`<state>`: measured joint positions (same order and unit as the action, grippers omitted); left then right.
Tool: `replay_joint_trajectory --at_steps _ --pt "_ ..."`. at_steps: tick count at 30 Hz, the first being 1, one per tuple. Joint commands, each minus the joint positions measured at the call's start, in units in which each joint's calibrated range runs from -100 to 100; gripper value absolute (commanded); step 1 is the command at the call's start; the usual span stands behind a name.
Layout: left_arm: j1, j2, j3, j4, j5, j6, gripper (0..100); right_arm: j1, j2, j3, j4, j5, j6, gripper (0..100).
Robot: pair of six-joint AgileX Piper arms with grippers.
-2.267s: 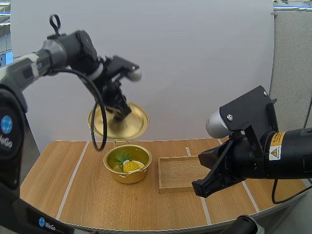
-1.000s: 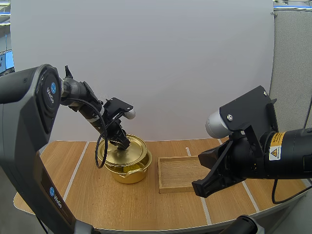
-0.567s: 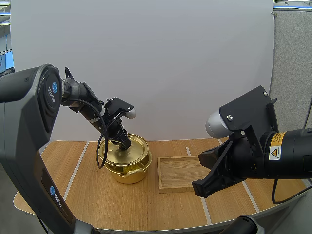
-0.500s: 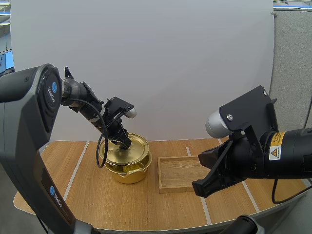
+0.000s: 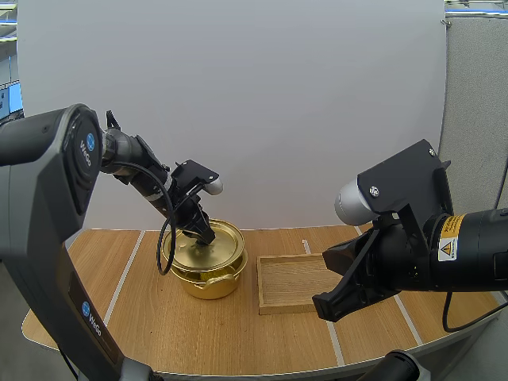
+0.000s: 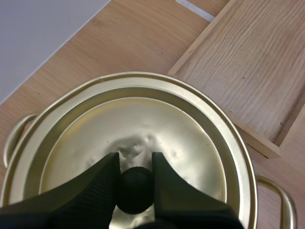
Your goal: Open the pot, put the pineapple inside, and close it
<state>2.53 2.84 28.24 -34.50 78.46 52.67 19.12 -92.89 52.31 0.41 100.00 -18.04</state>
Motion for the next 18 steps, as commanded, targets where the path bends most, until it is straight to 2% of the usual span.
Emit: replay_joint_trajectory --at_steps 1,18 --pt "0.08 1.32 0.17 -2.51 -0.42 0.29 0 -0.15 -0.64 0.07 -0.06 0.00 0.14 0" --pt "0.08 4.18 0.17 -3.06 0.06 1.16 0 -0.15 -0.64 0.07 -0.06 0.00 0.14 0"
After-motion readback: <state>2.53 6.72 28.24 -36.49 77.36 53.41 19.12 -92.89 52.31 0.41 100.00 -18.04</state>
